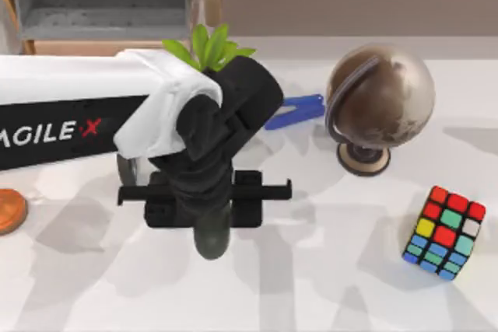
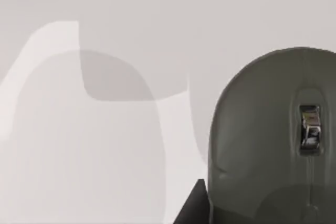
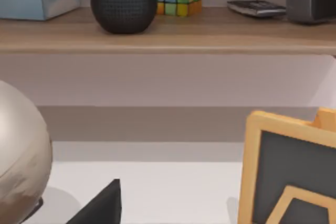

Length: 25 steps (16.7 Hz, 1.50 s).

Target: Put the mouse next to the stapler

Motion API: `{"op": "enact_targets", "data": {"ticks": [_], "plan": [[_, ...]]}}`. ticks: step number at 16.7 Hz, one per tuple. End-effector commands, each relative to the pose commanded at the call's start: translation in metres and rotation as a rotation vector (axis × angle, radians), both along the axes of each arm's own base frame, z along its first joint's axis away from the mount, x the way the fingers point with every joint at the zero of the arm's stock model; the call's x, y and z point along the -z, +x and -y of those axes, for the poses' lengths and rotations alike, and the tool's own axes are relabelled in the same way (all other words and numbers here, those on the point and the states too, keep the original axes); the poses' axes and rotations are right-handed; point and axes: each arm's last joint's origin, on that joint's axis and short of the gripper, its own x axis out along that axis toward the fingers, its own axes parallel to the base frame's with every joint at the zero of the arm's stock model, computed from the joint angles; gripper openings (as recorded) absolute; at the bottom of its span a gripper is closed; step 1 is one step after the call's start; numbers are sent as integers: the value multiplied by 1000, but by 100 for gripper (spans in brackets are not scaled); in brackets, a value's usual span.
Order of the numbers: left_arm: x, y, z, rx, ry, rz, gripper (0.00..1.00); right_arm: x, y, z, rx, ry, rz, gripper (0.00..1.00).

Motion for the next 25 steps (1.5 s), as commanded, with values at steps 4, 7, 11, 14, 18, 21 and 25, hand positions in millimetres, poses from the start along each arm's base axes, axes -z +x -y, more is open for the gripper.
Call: {"op": "enact_targets", "data": {"ticks": [4,7,11,14,18,21,25], "plan": [[17,-3,-3,2,39,-45,0,0,0,0,0,0,0,100],[21,-4,-3,2,48,-55,0,0,0,0,0,0,0,100],[21,-4,-3,2,48,-55,15,0,0,0,0,0,0,100],[21,-4,-3,2,48,-55,38,0,0,0,0,0,0,100],[21,-4,-3,2,48,-55,68,0,0,0,0,0,0,100],[21,-4,-3,2,48,-55,90,0,0,0,0,0,0,100],[21,-4,-3,2,48,-55,100,0,0,0,0,0,0,100]]}}
